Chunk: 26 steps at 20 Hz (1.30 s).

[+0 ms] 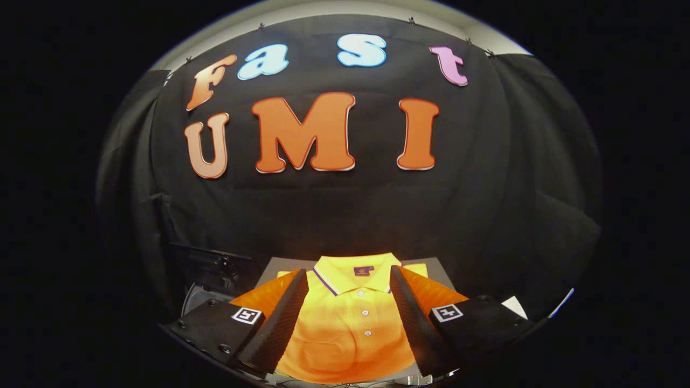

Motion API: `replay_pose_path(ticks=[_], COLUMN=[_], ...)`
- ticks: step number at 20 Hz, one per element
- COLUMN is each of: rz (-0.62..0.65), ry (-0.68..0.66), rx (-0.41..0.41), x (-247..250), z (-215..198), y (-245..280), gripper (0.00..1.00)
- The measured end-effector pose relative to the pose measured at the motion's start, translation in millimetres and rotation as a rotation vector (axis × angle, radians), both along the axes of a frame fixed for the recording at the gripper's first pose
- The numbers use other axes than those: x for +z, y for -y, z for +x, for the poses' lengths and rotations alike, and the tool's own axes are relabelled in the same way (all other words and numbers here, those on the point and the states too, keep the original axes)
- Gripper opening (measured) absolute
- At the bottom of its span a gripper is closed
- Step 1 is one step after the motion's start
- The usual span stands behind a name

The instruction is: Put the clothes into the washing machine and then close the washing machine lid.

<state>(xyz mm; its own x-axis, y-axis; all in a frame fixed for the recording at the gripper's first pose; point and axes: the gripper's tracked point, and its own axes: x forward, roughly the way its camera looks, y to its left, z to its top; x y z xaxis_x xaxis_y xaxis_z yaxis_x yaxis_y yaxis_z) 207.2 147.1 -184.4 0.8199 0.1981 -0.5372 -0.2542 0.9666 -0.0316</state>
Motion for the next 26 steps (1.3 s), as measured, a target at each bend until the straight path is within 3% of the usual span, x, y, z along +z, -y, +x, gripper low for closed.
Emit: replay_pose_path(ticks=[9,18,21,24,26], rz=[-0.015,-0.120,-0.109,-0.071,-0.066], ry=[-0.194,-0.119,-0.171,-0.243,-0.308], rx=[-0.028,0.030,0.053,0.063,0.053], x=[-90.4,-121.4,-125.2,-126.5,-127.3], z=[-3.5,0.0,-2.9,-1.3,-1.4], y=[11.9,16.0,12.0,15.6,18.6], gripper=[0.99,0.99,0.94,0.77,0.59])
